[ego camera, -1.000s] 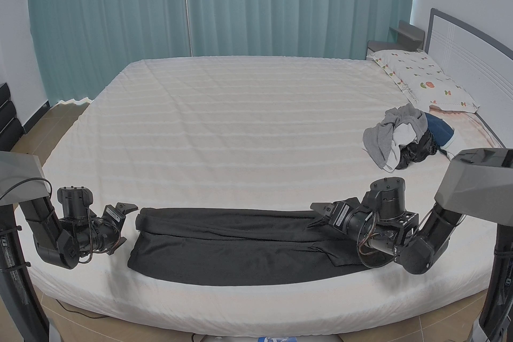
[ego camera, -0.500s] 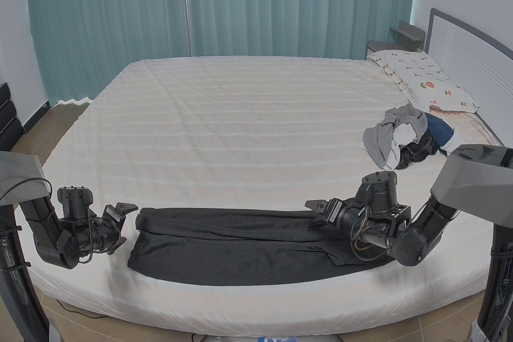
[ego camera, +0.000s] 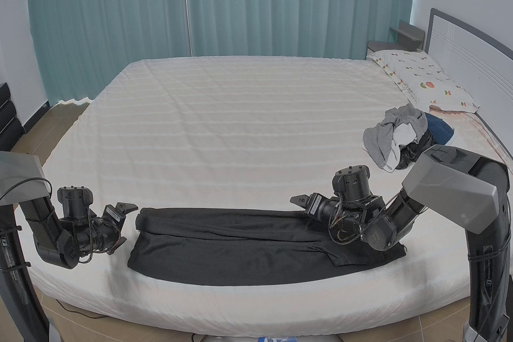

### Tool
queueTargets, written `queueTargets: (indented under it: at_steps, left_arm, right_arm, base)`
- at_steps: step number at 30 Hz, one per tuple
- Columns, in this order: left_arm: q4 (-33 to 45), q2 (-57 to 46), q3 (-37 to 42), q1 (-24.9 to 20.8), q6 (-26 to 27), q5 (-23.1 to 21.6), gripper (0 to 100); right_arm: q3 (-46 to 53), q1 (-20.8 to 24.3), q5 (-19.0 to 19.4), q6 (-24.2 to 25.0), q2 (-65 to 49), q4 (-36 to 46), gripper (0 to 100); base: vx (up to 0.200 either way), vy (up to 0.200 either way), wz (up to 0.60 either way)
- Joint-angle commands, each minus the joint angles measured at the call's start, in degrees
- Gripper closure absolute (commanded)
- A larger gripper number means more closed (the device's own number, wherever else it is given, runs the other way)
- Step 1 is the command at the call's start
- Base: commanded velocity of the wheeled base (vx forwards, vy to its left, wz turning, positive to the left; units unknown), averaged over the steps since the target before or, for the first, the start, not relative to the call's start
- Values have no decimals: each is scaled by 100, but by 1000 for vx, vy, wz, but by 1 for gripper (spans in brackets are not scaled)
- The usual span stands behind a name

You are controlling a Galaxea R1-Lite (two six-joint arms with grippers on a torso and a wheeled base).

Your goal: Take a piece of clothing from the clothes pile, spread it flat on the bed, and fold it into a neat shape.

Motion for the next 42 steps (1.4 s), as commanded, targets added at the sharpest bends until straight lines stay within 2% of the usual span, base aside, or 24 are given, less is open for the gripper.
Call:
queueTargets:
  at_steps: [1, 8, 15, 21, 24, 27, 28, 29, 32, 34, 37, 42]
  left_arm:
    - [-11, 9, -2, 3, -2, -2, 0]
    - [-11, 9, -2, 3, -2, -2, 0]
    - [-11, -9, -46, 3, -37, -2, 0]
    - [68, -413, -72, 3, -28, -2, 0]
    - [86, -457, -143, -147, -2, -19, 0]
    - [121, -431, -275, -252, 104, -19, 0]
    - [297, -246, -442, -375, 464, -10, 0]
    - [376, -185, -512, -410, 666, -2, 0]
    - [622, -62, -749, -428, 1035, -2, 0]
    - [807, 0, -960, -437, 1088, 7, 0]
    - [1150, 9, -1066, -428, 1097, 69, 0]
    - [1325, 290, -1241, -393, 1387, 86, 0]
  right_arm:
    - [-142, 3, 36, 338, 301, -534, 0]
    - [-19, -6, 36, 382, 301, -754, 0]
    - [930, -155, 10, 365, -279, -1194, 0]
    - [2029, -744, 80, 435, -895, -1642, 0]
    - [2671, -929, 98, 743, -1290, -1703, 0]
    - [3013, -973, 124, 1024, -1466, -1774, 0]
    - [3426, -1008, 133, 1349, -1598, -1985, 0]
    - [3646, -1043, 98, 1463, -1624, -2134, 0]
    - [4200, -1342, 151, 1525, -1510, -2714, 0]
    - [4332, -1500, 274, 1534, -1369, -3154, 0]
    - [4481, -1518, 467, 1525, -1176, -3514, 0]
    - [4525, -1465, 493, 1542, -1027, -3751, 0]
  base:
    - [0, 0, 0]
    - [0, 0, 0]
    - [0, 0, 0]
    - [0, 0, 0]
    - [0, 0, 0]
    - [0, 0, 0]
    - [0, 0, 0]
    - [0, 0, 0]
    - [0, 0, 0]
    - [0, 0, 0]
    - [0, 0, 0]
    - [0, 0, 0]
